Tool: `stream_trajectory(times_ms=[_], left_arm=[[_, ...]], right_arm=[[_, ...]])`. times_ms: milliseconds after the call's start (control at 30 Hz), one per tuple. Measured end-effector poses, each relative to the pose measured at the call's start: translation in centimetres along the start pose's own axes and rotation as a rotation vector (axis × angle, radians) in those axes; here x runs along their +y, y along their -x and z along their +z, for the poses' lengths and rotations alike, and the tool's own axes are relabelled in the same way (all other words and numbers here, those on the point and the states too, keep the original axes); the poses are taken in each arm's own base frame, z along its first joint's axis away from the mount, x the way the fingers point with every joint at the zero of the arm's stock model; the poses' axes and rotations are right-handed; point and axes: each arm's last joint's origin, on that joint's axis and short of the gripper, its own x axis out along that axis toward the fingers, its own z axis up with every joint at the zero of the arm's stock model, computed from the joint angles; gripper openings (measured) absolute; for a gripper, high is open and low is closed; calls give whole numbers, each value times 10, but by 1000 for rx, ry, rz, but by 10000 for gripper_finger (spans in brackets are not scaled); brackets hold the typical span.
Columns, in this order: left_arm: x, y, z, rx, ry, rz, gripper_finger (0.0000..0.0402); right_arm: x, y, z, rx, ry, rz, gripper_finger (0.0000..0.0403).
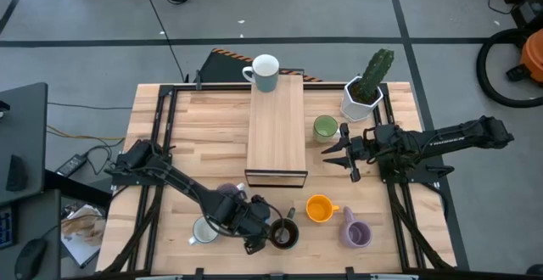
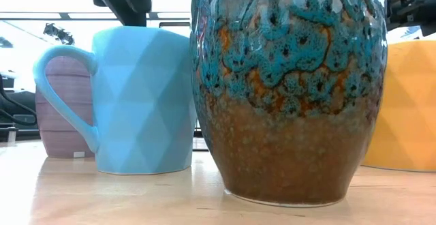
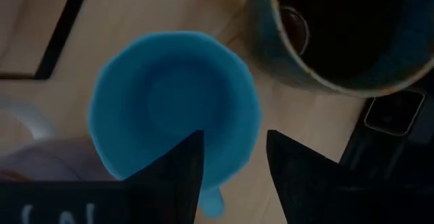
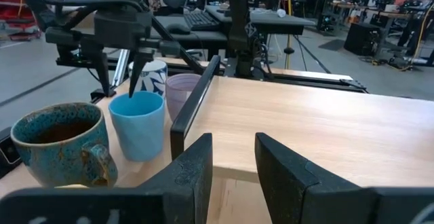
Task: Place coffee mugs
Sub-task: Put the light blue mug on the shelf
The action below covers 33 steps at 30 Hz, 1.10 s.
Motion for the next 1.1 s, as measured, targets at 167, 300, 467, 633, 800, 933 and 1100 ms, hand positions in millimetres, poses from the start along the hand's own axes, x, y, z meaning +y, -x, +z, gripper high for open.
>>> stream_trajectory(times_ms=[167,300,467,633,800,933,1100], left_arm=[[-7,-2,-5,-12,-85,-23,166],[-13,-11,-9,-5,-130,-19,166],[-14,-26,-15,23,-199,27,166],[-13,-32,-13,23,-214,35,164],[-14,-38,-14,36,-212,37,139],[-14,-43,-15,61,-215,31,108],[-13,-43,-13,105,-200,-12,50]], right_arm=[[0,0,0,2,-1,0,117],[0,0,-1,7,-1,1,117],[0,-1,-1,10,-1,1,117],[0,-2,-2,11,-2,1,117],[0,-2,-2,13,-3,2,117],[0,-2,-2,13,-3,2,117],[0,-2,-2,13,-7,6,117]])
